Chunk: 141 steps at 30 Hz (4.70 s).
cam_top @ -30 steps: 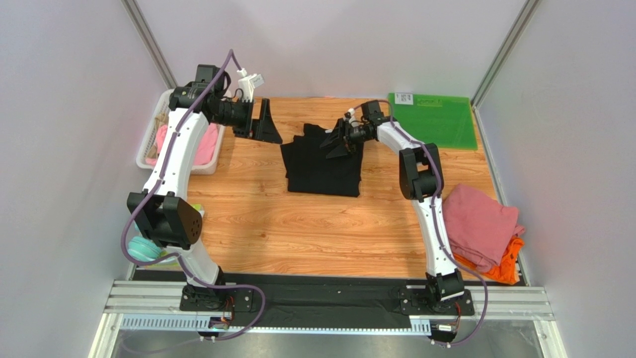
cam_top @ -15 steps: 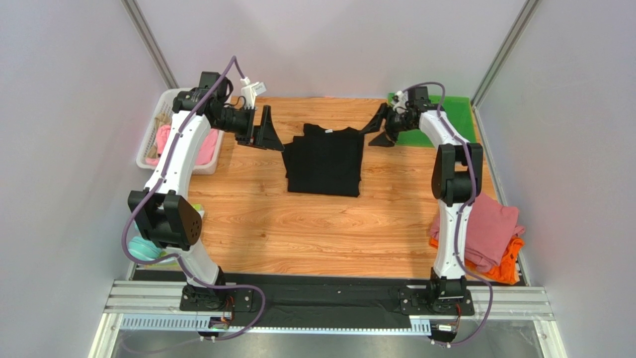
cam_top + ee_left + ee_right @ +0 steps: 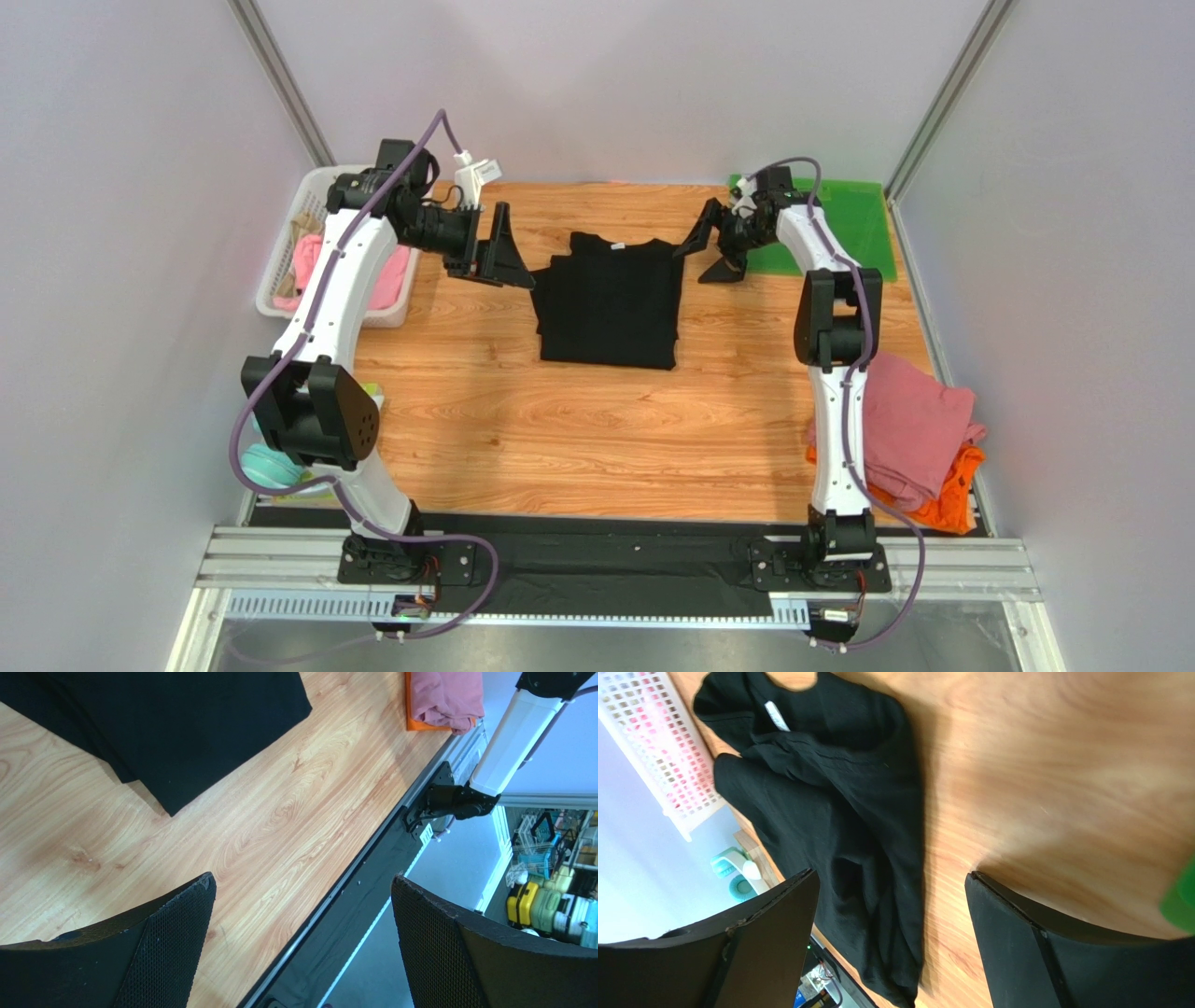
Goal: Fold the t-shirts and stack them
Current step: Put the neatly folded tshirt into the corner of the board with the right arm
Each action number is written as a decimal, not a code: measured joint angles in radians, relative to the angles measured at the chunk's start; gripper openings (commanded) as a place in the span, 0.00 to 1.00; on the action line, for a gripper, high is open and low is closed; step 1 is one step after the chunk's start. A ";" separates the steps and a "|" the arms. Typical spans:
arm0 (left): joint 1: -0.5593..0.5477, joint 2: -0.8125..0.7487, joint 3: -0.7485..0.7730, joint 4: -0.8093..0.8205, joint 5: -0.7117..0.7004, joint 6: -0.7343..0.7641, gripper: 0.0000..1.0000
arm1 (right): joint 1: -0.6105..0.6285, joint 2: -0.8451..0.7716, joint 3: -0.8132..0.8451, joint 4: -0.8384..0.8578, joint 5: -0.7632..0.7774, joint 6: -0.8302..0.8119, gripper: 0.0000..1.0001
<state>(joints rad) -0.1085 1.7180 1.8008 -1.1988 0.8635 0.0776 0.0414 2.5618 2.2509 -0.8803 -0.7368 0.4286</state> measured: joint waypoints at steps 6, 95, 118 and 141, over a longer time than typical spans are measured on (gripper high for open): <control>0.000 0.000 -0.003 -0.004 0.003 0.000 1.00 | 0.013 0.034 0.049 0.002 -0.033 -0.019 0.84; 0.000 -0.327 -0.230 -0.103 0.031 0.137 1.00 | -0.657 -1.339 -0.866 -0.206 0.472 0.200 0.00; 0.000 -0.308 -0.168 -0.146 0.024 0.144 1.00 | -0.747 -1.413 -1.036 -0.237 0.629 0.250 0.00; 0.000 -0.299 -0.133 -0.152 -0.010 0.200 1.00 | -0.734 -1.581 -0.977 -0.295 0.598 0.301 0.48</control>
<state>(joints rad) -0.1085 1.4193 1.6680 -1.3506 0.8532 0.2771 -0.6922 0.9810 1.2736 -1.1755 -0.1390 0.7296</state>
